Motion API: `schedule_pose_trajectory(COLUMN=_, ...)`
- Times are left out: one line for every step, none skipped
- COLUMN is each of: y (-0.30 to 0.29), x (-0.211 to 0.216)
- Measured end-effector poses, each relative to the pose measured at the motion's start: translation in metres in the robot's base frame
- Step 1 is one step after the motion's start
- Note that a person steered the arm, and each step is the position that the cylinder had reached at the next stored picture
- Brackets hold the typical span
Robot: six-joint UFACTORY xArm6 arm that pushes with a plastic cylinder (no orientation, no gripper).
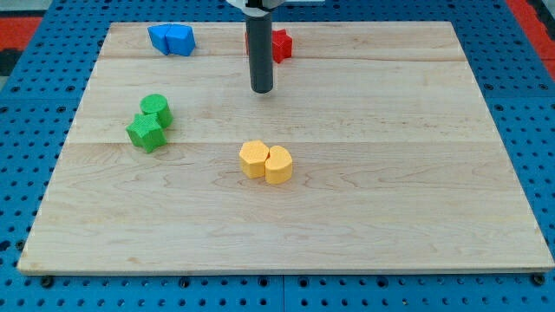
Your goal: Slide the blue blocks to the left side of the board
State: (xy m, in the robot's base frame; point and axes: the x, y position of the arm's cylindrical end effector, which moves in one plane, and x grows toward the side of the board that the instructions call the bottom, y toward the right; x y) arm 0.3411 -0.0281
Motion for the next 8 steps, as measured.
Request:
schedule_pose_trajectory(y=-0.018, x=0.003)
schedule_pose_trajectory(y=-0.025, x=0.015)
schedule_pose_trajectory(y=-0.061, x=-0.031)
schedule_pose_trajectory(y=-0.093, x=-0.061)
schedule_pose_trajectory(y=-0.098, x=-0.106)
schedule_pose_trajectory(y=-0.117, x=-0.122)
schedule_pose_trajectory(y=-0.127, x=-0.122)
schedule_pose_trajectory(y=-0.128, x=-0.144)
